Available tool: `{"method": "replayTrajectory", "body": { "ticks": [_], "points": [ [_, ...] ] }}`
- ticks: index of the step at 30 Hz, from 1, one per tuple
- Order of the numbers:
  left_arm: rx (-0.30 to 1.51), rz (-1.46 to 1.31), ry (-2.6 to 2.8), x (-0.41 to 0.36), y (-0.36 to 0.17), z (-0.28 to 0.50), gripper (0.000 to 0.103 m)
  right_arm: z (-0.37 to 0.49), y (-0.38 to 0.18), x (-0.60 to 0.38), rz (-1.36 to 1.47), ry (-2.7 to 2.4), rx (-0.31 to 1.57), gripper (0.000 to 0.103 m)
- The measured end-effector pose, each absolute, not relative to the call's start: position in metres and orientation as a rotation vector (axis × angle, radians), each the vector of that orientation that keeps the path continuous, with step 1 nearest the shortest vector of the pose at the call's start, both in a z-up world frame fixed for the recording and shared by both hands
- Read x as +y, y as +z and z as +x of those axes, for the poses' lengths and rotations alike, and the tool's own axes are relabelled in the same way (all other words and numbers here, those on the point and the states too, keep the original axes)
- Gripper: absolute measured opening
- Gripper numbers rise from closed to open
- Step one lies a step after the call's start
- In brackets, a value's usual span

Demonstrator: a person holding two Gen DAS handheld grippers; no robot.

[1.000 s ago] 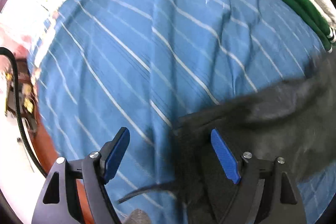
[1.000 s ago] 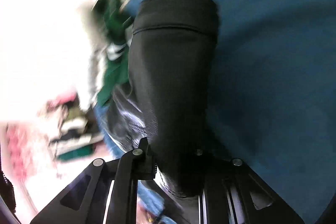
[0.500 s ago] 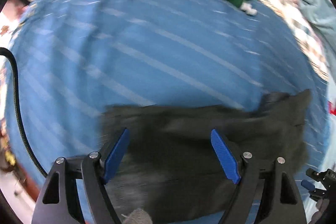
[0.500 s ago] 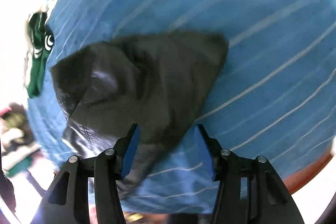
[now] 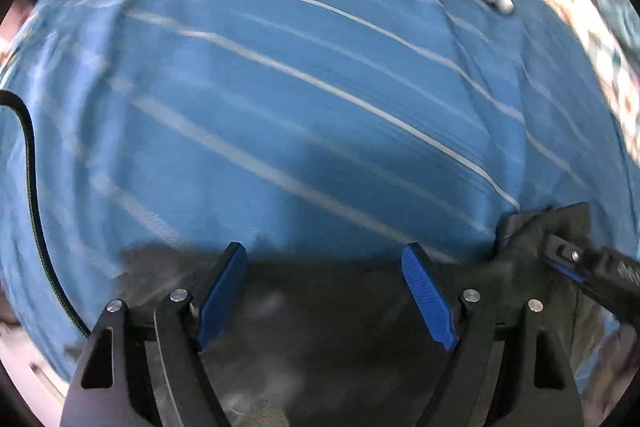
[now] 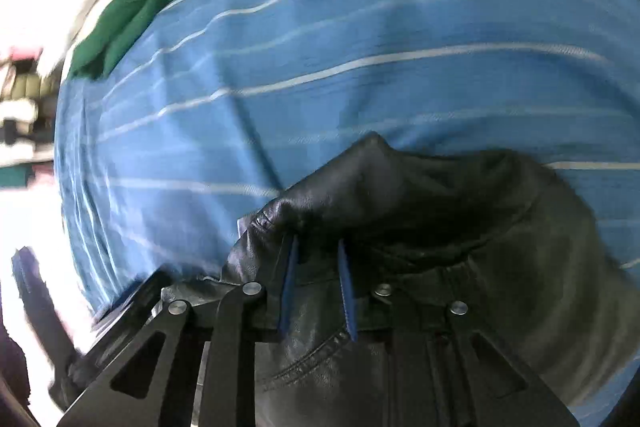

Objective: Fold large clothes

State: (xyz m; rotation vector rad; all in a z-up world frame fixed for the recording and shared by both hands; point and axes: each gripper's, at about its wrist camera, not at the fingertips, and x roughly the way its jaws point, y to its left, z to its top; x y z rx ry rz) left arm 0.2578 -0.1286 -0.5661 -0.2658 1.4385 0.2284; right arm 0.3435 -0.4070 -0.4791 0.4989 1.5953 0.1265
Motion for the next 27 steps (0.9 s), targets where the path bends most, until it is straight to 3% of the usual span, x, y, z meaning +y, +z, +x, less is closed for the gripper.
{"method": "replayTrajectory", "body": {
  "ticks": [4, 9, 13, 17, 18, 19, 20, 21, 27],
  "points": [
    [1.382, -0.414, 0.351, -0.064, -0.532, 0.201, 0.08, 0.337, -0.457, -0.419, 0.533, 0.144, 1.635, 0.024],
    [1.401, -0.585, 0.411, -0.004, -0.539, 0.142, 0.079, 0.309, -0.415, -0.432, 0.497, 0.176, 1.581, 0.027],
    [1.378, -0.648, 0.339, -0.009, -0.552, 0.148, 0.078, 0.281, -0.414, -0.453, 0.56, 0.185, 1.589, 0.027],
    [1.391, -0.518, 0.265, -0.042, -0.572, 0.184, 0.075, 0.274, -0.431, -0.443, 0.594, 0.156, 1.612, 0.027],
    [1.382, -0.428, 0.277, -0.051, -0.575, 0.193, 0.07, 0.273, -0.434, -0.441, 0.606, 0.158, 1.615, 0.027],
    [1.384, -0.329, 0.31, -0.057, -0.577, 0.199, 0.039, 0.273, -0.435, -0.437, 0.606, 0.16, 1.615, 0.027],
    [1.385, -0.317, 0.3, -0.059, -0.578, 0.202, 0.031, 0.273, -0.433, -0.433, 0.6, 0.167, 1.61, 0.027],
    [1.362, -0.274, 0.344, -0.059, -0.574, 0.2, 0.008, 0.272, -0.429, -0.429, 0.594, 0.18, 1.602, 0.027],
    [1.33, -0.352, 0.356, -0.041, -0.567, 0.177, 0.007, 0.279, -0.429, -0.371, 0.532, 0.327, 1.613, 0.027]
  ]
}}
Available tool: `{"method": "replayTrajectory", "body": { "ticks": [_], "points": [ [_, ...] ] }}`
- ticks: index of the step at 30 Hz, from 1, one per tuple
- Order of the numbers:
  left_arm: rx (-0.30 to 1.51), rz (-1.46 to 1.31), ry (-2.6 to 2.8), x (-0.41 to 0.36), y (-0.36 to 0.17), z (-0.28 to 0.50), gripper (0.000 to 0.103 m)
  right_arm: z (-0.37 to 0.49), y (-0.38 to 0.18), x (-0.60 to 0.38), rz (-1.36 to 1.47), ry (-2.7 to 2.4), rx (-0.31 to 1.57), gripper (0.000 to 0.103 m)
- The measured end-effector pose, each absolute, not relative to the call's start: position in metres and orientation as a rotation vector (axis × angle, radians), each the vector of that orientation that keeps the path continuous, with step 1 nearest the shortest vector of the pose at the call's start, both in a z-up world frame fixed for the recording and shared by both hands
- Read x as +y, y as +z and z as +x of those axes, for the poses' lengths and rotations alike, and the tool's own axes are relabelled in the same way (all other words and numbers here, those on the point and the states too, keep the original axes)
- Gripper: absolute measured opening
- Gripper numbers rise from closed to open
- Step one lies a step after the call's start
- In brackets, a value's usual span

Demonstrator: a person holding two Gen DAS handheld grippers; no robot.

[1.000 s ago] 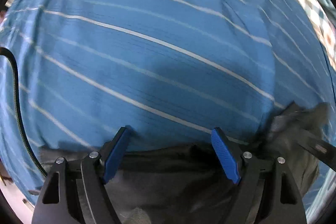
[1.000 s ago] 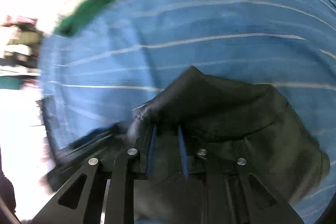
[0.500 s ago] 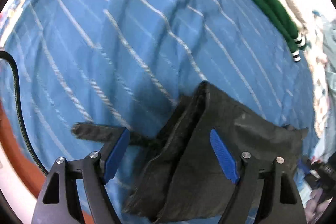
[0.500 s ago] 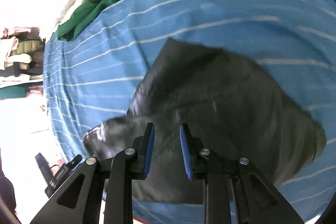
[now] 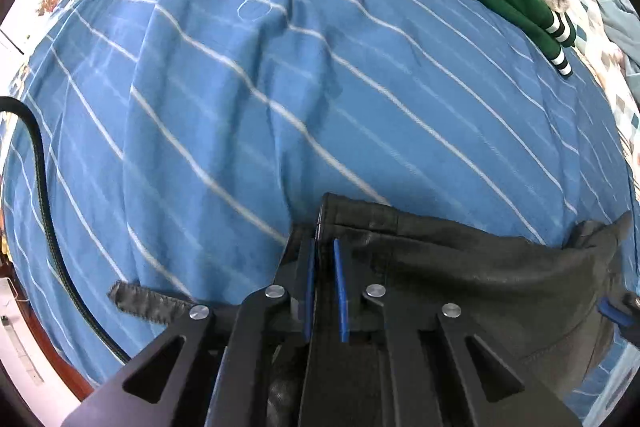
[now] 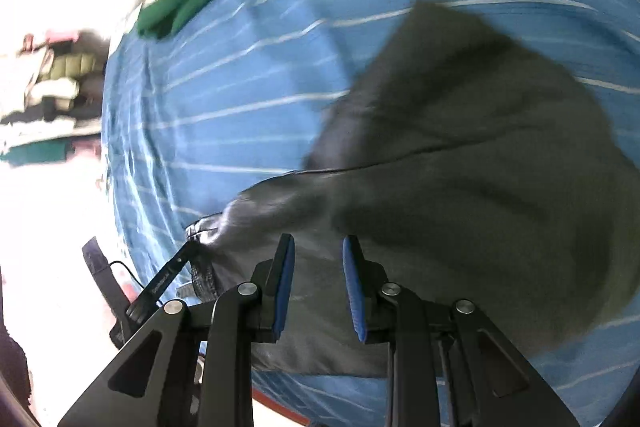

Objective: Fold large clothes
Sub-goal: 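Fold the hem over toward the collar with both grippers and release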

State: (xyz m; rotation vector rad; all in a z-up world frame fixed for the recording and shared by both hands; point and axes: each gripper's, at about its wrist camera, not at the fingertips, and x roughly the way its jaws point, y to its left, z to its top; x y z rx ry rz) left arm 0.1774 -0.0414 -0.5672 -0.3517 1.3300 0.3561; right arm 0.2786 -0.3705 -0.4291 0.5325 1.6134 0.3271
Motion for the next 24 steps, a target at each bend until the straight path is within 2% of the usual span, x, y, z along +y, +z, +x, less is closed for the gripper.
{"method": "replayTrajectory", "body": {
  "ticks": [6, 9, 12, 13, 14, 15, 16, 17, 20, 24],
  "points": [
    [1.339, -0.381, 0.39, -0.02, -0.56, 0.166, 0.013, 0.3, -0.495, -0.327, 0.37, 0.183, 1.696, 0.021],
    [1.323, -0.403, 0.447, 0.005, -0.543, 0.153, 0.013, 0.301, -0.489, -0.315, 0.265, 0.192, 1.704, 0.022],
    [1.262, -0.361, 0.469, 0.006, -0.511, 0.143, 0.016, 0.295, -0.472, -0.331, 0.347, 0.271, 1.672, 0.025],
    [1.242, -0.334, 0.465, 0.003, -0.498, 0.142, 0.026, 0.288, -0.461, -0.346, 0.428, 0.307, 1.626, 0.025],
    [1.216, -0.313, 0.45, -0.004, -0.486, 0.142, 0.052, 0.28, -0.448, -0.363, 0.494, 0.323, 1.568, 0.036],
    [1.19, -0.292, 0.427, -0.014, -0.475, 0.143, 0.072, 0.267, -0.432, -0.384, 0.554, 0.319, 1.488, 0.055],
    [1.174, -0.278, 0.405, -0.024, -0.47, 0.146, 0.101, 0.255, -0.421, -0.405, 0.597, 0.303, 1.424, 0.064],
    [1.164, -0.263, 0.374, -0.04, -0.468, 0.151, 0.101, 0.244, -0.413, -0.423, 0.627, 0.283, 1.387, 0.072],
    [1.191, -0.227, 0.271, -0.085, -0.474, 0.171, 0.101, 0.205, -0.406, -0.49, 0.712, 0.165, 1.372, 0.072],
    [1.259, -0.228, 0.108, -0.16, -0.494, 0.187, 0.101, 0.15, -0.426, -0.573, 0.872, -0.03, 1.346, 0.072]
  ]
}}
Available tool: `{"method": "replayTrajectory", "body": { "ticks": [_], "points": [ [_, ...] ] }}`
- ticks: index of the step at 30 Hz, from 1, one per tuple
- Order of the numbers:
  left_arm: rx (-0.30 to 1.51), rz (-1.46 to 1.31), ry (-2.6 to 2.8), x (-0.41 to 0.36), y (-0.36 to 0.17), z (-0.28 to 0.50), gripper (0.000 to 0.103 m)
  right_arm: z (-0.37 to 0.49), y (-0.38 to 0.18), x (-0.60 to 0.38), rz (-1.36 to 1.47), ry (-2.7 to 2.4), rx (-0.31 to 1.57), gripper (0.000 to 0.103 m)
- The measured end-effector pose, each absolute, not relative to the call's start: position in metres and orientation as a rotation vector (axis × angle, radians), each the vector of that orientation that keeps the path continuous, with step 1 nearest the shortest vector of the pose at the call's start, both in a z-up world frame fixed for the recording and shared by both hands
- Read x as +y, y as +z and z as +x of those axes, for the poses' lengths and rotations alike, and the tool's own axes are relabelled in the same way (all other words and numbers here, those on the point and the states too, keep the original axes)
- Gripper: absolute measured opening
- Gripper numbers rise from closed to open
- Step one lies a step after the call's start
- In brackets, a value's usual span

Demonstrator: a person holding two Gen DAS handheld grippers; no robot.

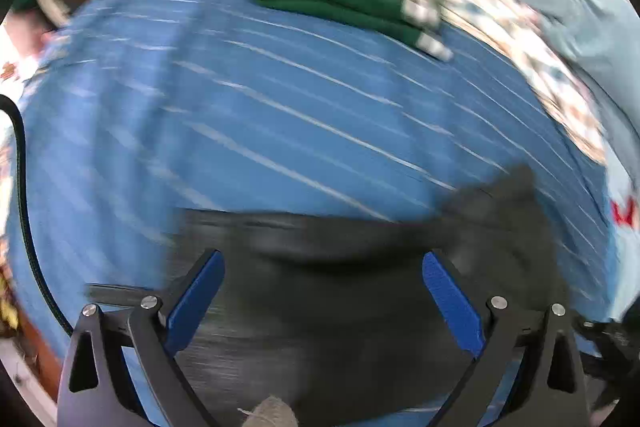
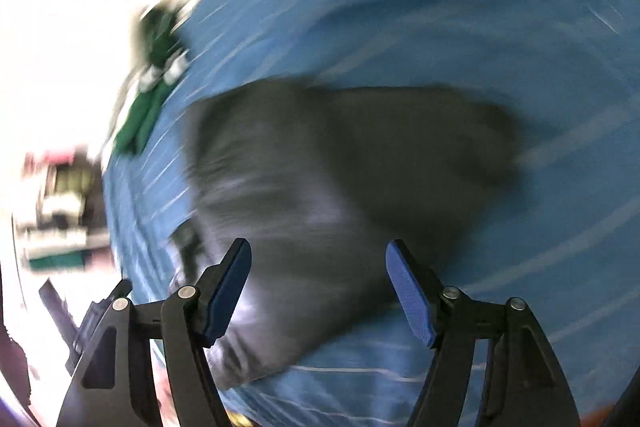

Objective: Fold large clothes

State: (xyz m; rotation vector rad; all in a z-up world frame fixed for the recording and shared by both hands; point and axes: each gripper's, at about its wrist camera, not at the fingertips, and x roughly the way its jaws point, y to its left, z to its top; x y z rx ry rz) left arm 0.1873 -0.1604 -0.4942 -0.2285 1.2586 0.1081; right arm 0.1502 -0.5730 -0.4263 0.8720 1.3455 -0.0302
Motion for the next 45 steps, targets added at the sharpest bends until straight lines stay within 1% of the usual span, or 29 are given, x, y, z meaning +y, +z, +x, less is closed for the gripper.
{"method": "replayTrajectory", "body": {
  "ticks": [1, 3, 5, 8, 10, 13, 14, 15, 16, 17, 18, 20, 23, 28, 32, 35, 39, 41, 45],
  "points": [
    [1.274, -0.224, 0.084, -0.181, -0.498, 0.191, 0.101, 0.142, -0.434, -0.585, 0.907, -0.048, 1.337, 0.072],
    [1.326, -0.192, 0.019, -0.221, -0.523, 0.201, 0.101, 0.133, -0.454, -0.607, 0.984, -0.073, 1.309, 0.072],
    [1.372, -0.128, 0.017, -0.243, -0.546, 0.21, 0.101, 0.134, -0.48, -0.624, 1.093, -0.034, 1.271, 0.072],
    [1.436, -0.116, 0.036, -0.248, -0.582, 0.222, 0.103, 0.146, -0.513, -0.626, 1.207, 0.047, 1.207, 0.072],
    [1.421, -0.119, 0.023, -0.246, -0.584, 0.224, 0.103, 0.157, -0.527, -0.624, 1.255, 0.088, 1.157, 0.072],
    [1.405, -0.105, -0.002, -0.244, -0.582, 0.223, 0.103, 0.177, -0.532, -0.616, 1.248, 0.134, 1.121, 0.072],
    [1.408, -0.112, -0.009, -0.243, -0.582, 0.223, 0.103, 0.179, -0.532, -0.615, 1.238, 0.141, 1.117, 0.063],
    [1.413, -0.115, -0.014, -0.242, -0.582, 0.224, 0.103, 0.18, -0.532, -0.613, 1.234, 0.15, 1.109, 0.039],
    [1.421, -0.113, -0.021, -0.241, -0.582, 0.226, 0.103, 0.181, -0.533, -0.612, 1.24, 0.161, 1.103, 0.033],
    [1.427, -0.111, -0.024, -0.24, -0.582, 0.227, 0.103, 0.18, -0.531, -0.613, 1.25, 0.168, 1.096, 0.03],
    [1.433, -0.107, -0.027, -0.24, -0.581, 0.228, 0.103, 0.179, -0.529, -0.612, 1.257, 0.162, 1.083, 0.026],
    [1.44, -0.1, -0.028, -0.242, -0.58, 0.232, 0.103, 0.178, -0.522, -0.611, 1.26, 0.151, 1.067, 0.022],
    [1.438, -0.117, -0.035, -0.242, -0.576, 0.242, 0.103, 0.173, -0.498, -0.609, 1.327, 0.145, 1.001, 0.018],
    [1.416, -0.217, -0.148, -0.268, -0.571, 0.274, 0.103, 0.193, -0.423, -0.599, 1.244, 0.201, 0.902, 0.017],
    [1.437, -0.349, -0.275, -0.284, -0.572, 0.311, 0.103, 0.224, -0.369, -0.594, 1.058, 0.234, 0.881, 0.017],
    [1.392, -0.41, -0.247, -0.262, -0.55, 0.314, 0.103, 0.244, -0.343, -0.573, 0.948, 0.292, 0.896, 0.017],
    [1.319, -0.57, -0.17, -0.185, -0.518, 0.282, 0.103, 0.253, -0.316, -0.511, 0.813, 0.42, 0.945, 0.017],
    [1.293, -0.559, -0.085, -0.145, -0.51, 0.252, 0.103, 0.256, -0.313, -0.467, 0.768, 0.495, 0.978, 0.017],
    [1.277, -0.417, 0.214, -0.057, -0.506, 0.173, 0.103, 0.257, -0.328, -0.372, 0.702, 0.625, 1.056, 0.017]
  ]
}}
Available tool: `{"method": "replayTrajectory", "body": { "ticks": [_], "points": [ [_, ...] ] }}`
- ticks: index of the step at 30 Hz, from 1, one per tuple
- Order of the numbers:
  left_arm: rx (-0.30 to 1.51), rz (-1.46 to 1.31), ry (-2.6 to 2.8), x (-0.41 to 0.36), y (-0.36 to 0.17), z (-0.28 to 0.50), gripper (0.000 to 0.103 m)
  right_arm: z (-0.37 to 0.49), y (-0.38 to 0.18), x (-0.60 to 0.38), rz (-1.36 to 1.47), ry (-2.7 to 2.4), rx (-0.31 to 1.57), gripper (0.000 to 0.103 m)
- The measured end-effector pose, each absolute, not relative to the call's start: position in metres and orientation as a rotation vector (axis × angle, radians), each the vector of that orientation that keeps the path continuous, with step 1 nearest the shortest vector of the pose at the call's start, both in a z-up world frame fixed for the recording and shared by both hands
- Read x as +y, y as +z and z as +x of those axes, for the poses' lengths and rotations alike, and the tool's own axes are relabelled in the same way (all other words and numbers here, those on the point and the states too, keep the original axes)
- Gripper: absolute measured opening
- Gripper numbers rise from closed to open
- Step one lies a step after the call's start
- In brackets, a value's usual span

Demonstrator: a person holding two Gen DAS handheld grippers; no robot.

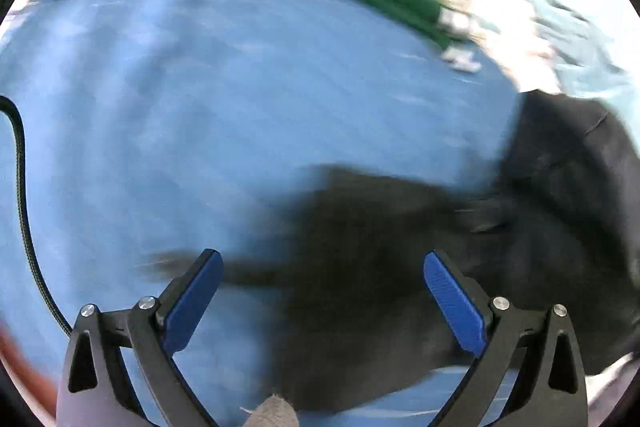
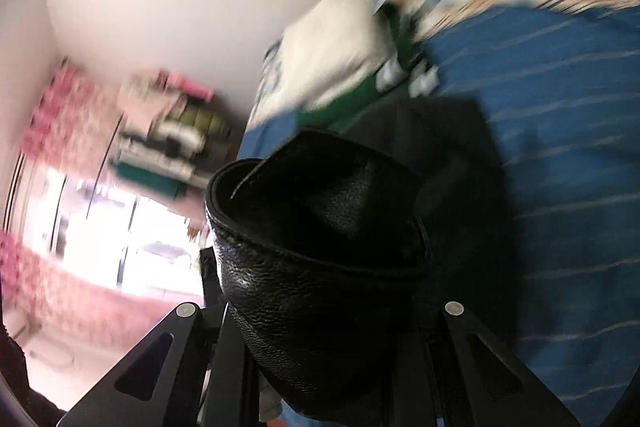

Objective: Fold large clothes

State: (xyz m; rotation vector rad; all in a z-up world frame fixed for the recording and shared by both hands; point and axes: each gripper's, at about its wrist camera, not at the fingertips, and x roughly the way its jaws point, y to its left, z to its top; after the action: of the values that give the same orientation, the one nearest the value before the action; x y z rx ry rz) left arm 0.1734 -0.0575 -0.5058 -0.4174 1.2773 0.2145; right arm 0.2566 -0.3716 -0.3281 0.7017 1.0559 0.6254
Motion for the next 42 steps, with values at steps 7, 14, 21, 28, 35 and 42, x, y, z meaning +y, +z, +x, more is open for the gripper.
{"method": "replayTrajectory", "body": {
  "ticks": [7, 14, 21, 28, 35, 42],
  "points": [
    [1.426, -0.301, 0.659, 0.038, -0.566, 0.049, 0.103, 0.213, -0.411, -0.207, 0.404, 0.769, 1.302, 0.017],
    [1.349, -0.32, 0.65, 0.031, -0.594, 0.053, 0.103, 0.196, -0.488, -0.164, 0.33, 0.717, 1.583, 0.021],
    [1.373, -0.382, 0.699, 0.033, -0.591, 0.078, 0.103, 0.213, -0.432, -0.169, 0.25, 0.823, 1.7, 0.052],
    [1.302, -0.518, 0.681, 0.075, -0.538, 0.057, 0.103, 0.215, -0.403, -0.188, 0.251, 0.875, 1.758, 0.091],
    [1.255, -0.527, 0.672, 0.061, -0.484, 0.06, 0.103, 0.269, -0.441, -0.244, 0.32, 0.557, 1.66, 0.016],
    [1.205, -0.501, 0.509, 0.006, -0.468, 0.118, 0.103, 0.296, -0.5, -0.214, 0.274, 0.495, 1.783, 0.017]
  ]
}}
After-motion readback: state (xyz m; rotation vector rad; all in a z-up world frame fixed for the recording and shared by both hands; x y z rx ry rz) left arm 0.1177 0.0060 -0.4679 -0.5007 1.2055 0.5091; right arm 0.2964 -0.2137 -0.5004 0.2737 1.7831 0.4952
